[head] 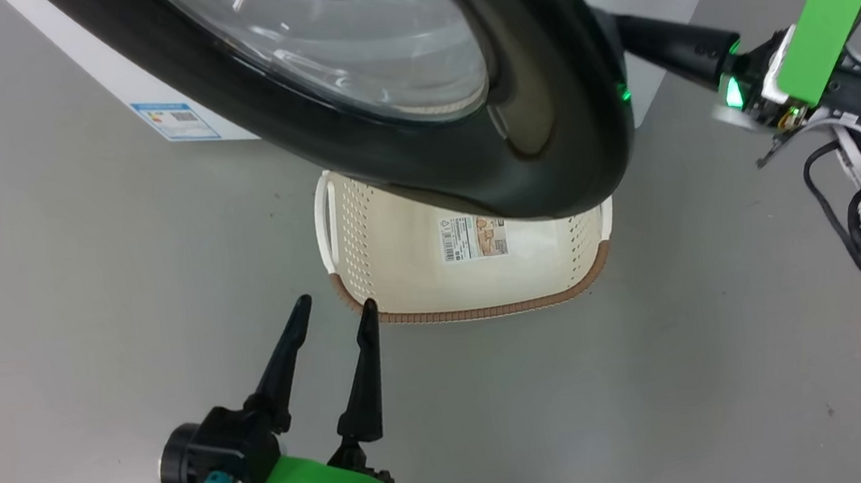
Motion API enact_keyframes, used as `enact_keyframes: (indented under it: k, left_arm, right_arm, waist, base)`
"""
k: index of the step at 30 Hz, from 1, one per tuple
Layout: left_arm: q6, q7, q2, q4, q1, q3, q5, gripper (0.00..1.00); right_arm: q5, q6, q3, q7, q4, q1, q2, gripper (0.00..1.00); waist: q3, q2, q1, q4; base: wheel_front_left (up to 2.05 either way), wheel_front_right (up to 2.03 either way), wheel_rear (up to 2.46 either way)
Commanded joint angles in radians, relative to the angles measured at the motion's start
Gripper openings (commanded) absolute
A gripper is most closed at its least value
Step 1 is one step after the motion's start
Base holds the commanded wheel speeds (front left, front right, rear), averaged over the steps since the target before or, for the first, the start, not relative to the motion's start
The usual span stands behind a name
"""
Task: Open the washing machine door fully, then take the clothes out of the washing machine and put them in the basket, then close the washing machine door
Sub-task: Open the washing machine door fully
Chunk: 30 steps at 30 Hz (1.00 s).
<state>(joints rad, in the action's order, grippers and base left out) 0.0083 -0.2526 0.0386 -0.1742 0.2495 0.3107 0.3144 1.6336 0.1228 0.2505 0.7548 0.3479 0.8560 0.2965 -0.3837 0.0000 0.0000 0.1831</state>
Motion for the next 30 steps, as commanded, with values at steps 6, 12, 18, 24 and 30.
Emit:
enact_keyframes:
  k: [6, 12, 18, 24, 30]
  left_arm:
    - [-0.009, -0.009, 0.012, 0.022, -0.021, -0.039, -0.018, 1.00]
    - [-0.017, -0.009, 0.012, 0.022, -0.024, -0.052, -0.018, 1.00]
    - [-0.024, -0.009, 0.012, 0.018, -0.031, -0.072, -0.023, 1.00]
    - [-0.032, -0.009, 0.012, 0.013, -0.040, -0.095, -0.032, 1.00]
    - [-0.038, -0.009, 0.012, 0.003, -0.053, -0.121, -0.040, 1.00]
  right_arm:
    - [-0.015, 0.008, 0.011, 0.008, -0.042, -0.044, -0.027, 0.00]
    - [-0.042, 0.008, -0.007, -0.031, -0.037, -0.054, -0.034, 0.17]
    - [-0.063, 0.008, -0.028, -0.089, -0.044, -0.088, -0.042, 1.00]
    - [-0.077, 0.008, -0.044, -0.142, -0.046, -0.133, -0.045, 1.00]
    - [-0.071, 0.008, -0.067, -0.189, -0.042, -0.191, -0.051, 1.00]
  waist:
    - [0.016, 0.0000, 0.0000, -0.007]
    - [0.025, 0.0000, 0.0000, -0.009]
    - [0.041, 0.0000, 0.0000, -0.020]
    - [0.058, 0.0000, 0.0000, -0.041]
    - [0.085, 0.0000, 0.0000, -0.065]
  base:
    - [0.00, 0.00, 0.00]
    - [0.00, 0.00, 0.00]
    - [0.00, 0.00, 0.00]
    - [0.00, 0.00, 0.00]
    - [0.00, 0.00, 0.00]
